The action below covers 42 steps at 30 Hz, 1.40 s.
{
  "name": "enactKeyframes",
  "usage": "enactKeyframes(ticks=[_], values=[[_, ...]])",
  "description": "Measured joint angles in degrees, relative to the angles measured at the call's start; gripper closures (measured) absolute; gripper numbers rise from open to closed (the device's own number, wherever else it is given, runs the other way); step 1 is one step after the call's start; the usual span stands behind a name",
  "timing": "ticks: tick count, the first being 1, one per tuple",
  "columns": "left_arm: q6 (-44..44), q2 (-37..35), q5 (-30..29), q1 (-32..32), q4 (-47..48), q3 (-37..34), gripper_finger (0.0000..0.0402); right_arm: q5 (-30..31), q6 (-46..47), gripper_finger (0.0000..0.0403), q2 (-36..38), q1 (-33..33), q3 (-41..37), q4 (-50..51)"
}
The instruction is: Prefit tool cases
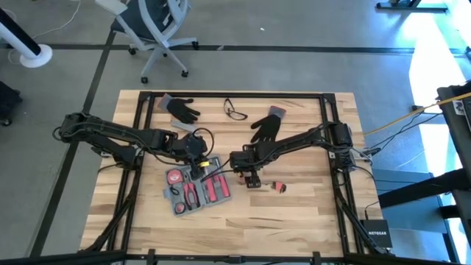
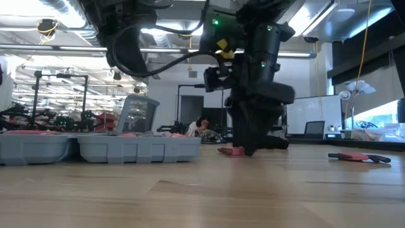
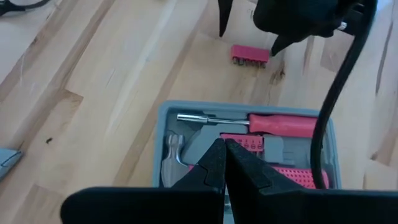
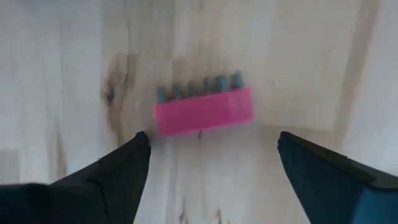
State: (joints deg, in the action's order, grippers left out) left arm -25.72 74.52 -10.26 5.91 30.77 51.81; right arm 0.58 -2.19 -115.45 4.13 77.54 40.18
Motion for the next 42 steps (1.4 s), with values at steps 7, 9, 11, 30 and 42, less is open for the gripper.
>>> enactKeyframes(ticks=[7, 9, 11, 30, 42], values=[[-1.3, 0.0, 0.0, 0.0, 0.1, 0.0, 0.0401, -4.3, -2.1, 0.0059, 0.0, -0.1, 2.4, -0.3], [-1.3, 0.0, 0.0, 0.0, 0.1, 0.0, 0.0402, -4.8, -2.9, 0.0059, -0.6, 0.0, 2.3, -0.7], [-1.3, 0.0, 0.0, 0.0, 0.1, 0.0, 0.0401, -5.2, -2.9, 0.0059, -1.3, 0.0, 2.3, -0.6], [-2.9, 0.0, -1.2, 0.0, 0.1, 0.0, 0.0401, -6.1, -7.5, 0.0094, -3.0, -0.1, 2.4, -2.5], [-3.1, 0.0, -1.5, 0.0, 0.1, 0.0, 0.0401, -5.7, -8.8, 0.0109, -3.0, -0.1, 2.4, -1.4]])
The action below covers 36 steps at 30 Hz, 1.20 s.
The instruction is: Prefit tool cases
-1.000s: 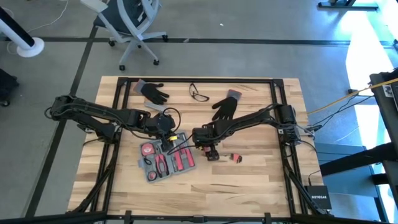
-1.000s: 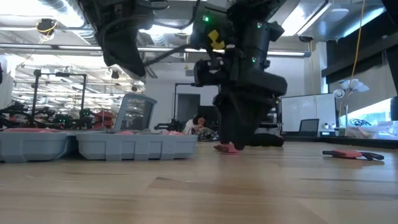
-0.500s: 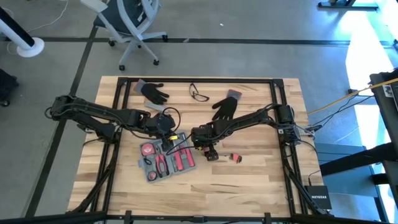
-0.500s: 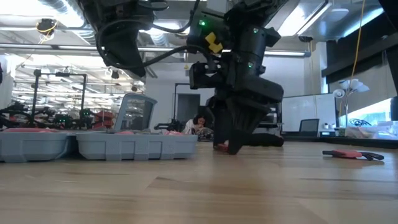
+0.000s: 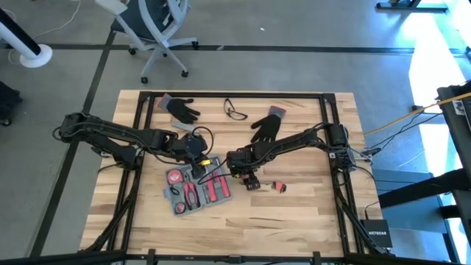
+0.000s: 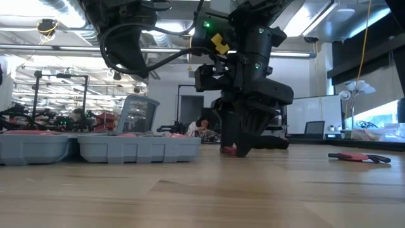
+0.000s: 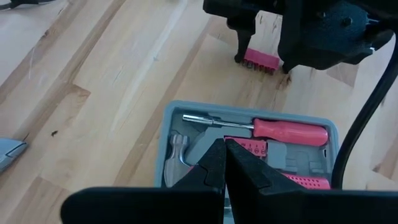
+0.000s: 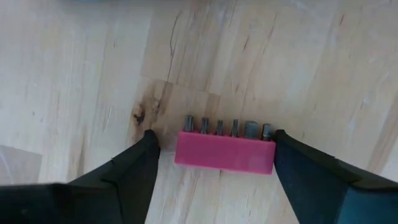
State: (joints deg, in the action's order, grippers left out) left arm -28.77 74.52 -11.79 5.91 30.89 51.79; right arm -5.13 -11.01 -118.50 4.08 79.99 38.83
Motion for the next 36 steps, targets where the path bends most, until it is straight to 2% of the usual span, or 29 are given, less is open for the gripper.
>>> enactKeyframes(ticks=[10, 21, 36], values=[[0.1, 0.0, 0.0, 0.0, 0.0, 0.0, 0.0401, 0.7, 0.1, 0.0116, 0.0, 0.0, 0.0, 0.0], [0.2, 0.0, 0.0, 0.0, 0.0, 0.0, 0.0401, 0.9, 0.2, 0.0196, 0.0, 0.1, -0.1, 0.2], [0.6, 0.0, 0.0, 0.0, 0.2, 0.0, 0.0402, 0.6, 0.2, 0.0195, 0.0, 0.0, -0.1, 0.3]])
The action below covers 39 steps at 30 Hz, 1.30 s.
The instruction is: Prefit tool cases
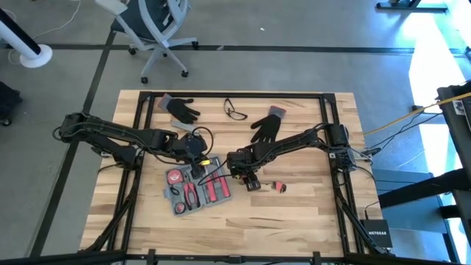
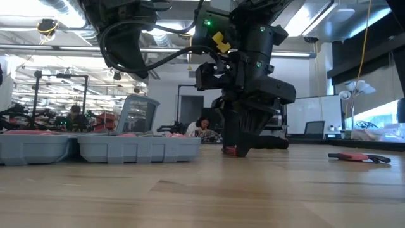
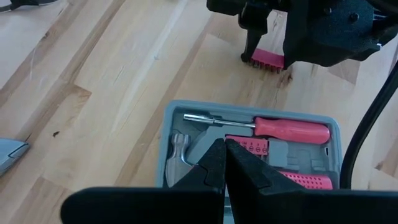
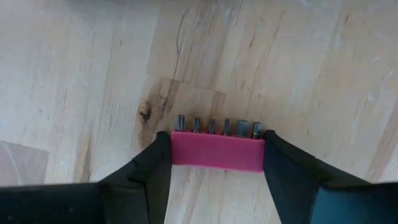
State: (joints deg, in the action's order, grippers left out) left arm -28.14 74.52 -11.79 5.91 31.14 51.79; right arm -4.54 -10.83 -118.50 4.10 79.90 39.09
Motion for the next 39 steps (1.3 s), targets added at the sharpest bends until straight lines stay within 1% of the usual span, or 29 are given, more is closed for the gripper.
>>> enactKeyframes(ticks=[4, 10, 13, 18, 22, 25, 30, 34, 39], values=[[0.3, 0.0, 0.0, 0.0, 0.0, 0.0, 0.0401, 0.0, 0.0, 0.0196, 0.0, 0.0, 0.0, 0.0], [4.8, -1.7, -0.3, 0.2, 0.0, 0.0, 0.0401, 0.1, 0.0, 0.0197, 0.6, 0.0, -0.1, 0.8], [6.2, -3.4, -2.8, 0.2, 0.7, 0.0, 0.0401, 0.4, 0.0, 0.0197, 0.9, 0.0, 0.7, 3.0], [6.9, -7.8, -8.2, 0.2, 4.9, 0.0, 0.0401, 0.3, 0.0, 0.0198, 1.0, 0.0, 3.7, 4.3], [6.4, -12.1, -10.2, 0.2, 7.3, 0.0, 0.0401, -0.7, 0.0, 0.0198, 1.0, 0.0, 6.4, 4.0], [5.7, -15.0, -10.5, 0.2, 8.5, 0.0, 0.0402, -2.4, 0.0, 0.0198, 1.0, 0.0, 9.4, 3.9], [4.6, -17.5, -12.0, 0.2, 10.7, 0.0, 0.0401, -4.3, 0.4, 0.0198, 1.1, 0.4, 13.6, 0.7], [4.5, -17.9, -12.0, 0.2, 12.2, 0.0, 0.0401, -4.7, 1.1, 0.0198, 1.1, 1.7, 14.1, -2.4], [4.0, -17.9, -12.0, 0.9, 13.5, 0.0, 0.0401, -5.1, 1.6, 0.0198, 0.7, 5.3, 14.2, -4.0]])
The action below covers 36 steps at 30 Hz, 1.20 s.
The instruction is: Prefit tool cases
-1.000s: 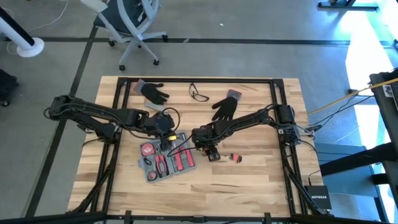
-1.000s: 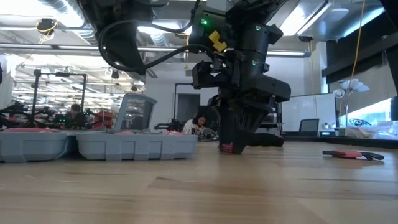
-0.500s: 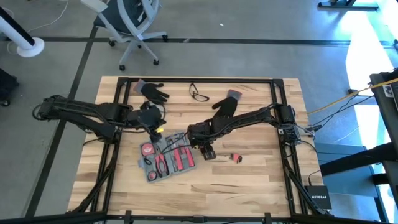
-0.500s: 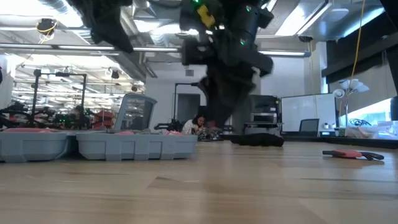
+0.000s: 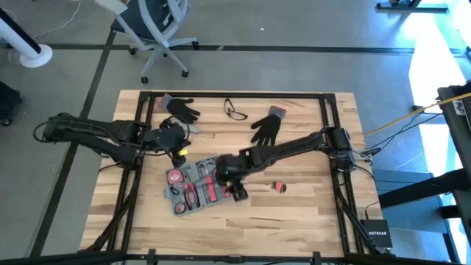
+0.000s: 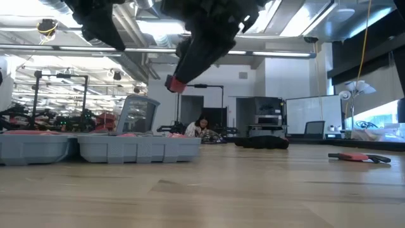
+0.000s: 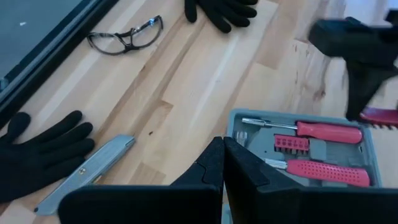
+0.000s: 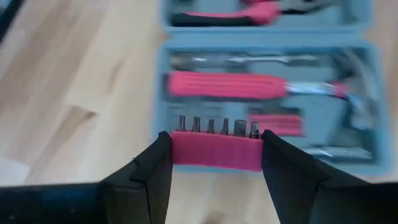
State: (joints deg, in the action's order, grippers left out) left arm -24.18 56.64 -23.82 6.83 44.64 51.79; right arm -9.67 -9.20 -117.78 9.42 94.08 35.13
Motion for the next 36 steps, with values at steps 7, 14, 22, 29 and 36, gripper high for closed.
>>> enactKeyframes(ticks=[7, 14, 22, 29, 36], values=[[-0.1, 0.0, 0.0, 1.2, -0.2, 0.0, 0.0401, 0.9, 2.0, 0.0198, -3.0, 3.1, 0.5, -4.0], [-1.2, 0.0, 0.0, 1.5, -0.1, 0.0, 0.0401, 1.2, 3.2, 0.0198, -8.6, 2.9, 5.4, -3.2], [-1.4, 0.0, 0.0, 1.6, 0.6, 0.0, 0.0401, 1.4, 3.1, 0.0198, -10.8, 2.9, 5.7, -1.0], [-1.4, 0.0, 0.0, 1.6, 1.1, 0.0, 0.0402, 2.5, 2.8, 0.0198, -10.8, 2.5, 5.7, -0.8], [-2.2, 0.0, 0.0, 1.6, 1.1, 0.0, 0.0401, 2.6, 0.1, 0.0198, -10.8, 2.5, 5.7, -0.7]])
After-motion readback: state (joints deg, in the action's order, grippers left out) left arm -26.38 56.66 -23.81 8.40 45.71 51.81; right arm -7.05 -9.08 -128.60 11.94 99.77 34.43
